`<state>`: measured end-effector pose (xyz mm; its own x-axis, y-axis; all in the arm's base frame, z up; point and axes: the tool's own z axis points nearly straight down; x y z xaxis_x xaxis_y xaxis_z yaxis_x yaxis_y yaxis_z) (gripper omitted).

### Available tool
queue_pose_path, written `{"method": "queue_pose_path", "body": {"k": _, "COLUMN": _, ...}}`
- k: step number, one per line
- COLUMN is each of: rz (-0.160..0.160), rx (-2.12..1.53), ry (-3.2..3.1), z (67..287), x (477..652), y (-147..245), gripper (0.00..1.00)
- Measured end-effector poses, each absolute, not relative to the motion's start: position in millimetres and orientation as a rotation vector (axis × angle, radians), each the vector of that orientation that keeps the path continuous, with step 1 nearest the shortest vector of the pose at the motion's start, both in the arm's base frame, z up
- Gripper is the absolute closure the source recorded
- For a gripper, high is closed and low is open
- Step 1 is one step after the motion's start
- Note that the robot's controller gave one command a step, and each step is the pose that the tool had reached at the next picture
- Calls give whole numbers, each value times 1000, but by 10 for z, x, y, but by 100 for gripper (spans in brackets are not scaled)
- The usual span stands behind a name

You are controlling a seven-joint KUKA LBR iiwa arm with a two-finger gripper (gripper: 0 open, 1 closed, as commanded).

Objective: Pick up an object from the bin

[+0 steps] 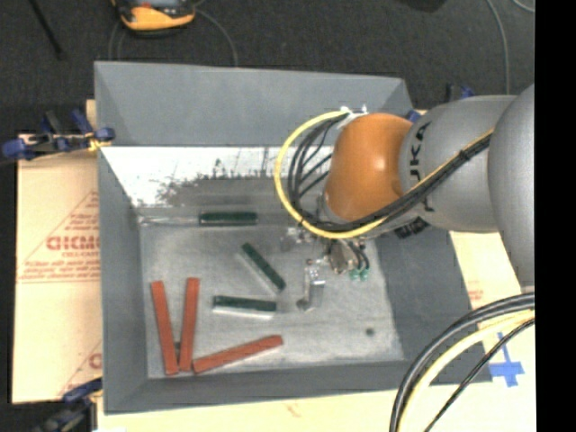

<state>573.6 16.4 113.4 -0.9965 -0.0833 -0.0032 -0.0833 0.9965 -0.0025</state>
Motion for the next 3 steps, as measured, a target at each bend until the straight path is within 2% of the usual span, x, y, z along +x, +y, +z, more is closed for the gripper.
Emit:
{"method": "queue_pose_path", "body": {"k": 1, "rz": 0, "rx": -217, "ry": 3128, "z": 713, "x": 6262, "y": 621, "gripper": 100}}
{"method": "queue_pose_path", "body": {"k": 2, "rz": -1, "rx": -218, "ry": 3128, "z": 713, "x": 6262, "y": 620, "gripper": 100}}
{"method": "queue_pose_path", "body": {"k": 3, "rz": -1, "rx": -166, "ry": 3133, "z": 1814, "x": 6235, "y": 420, "gripper": 100}}
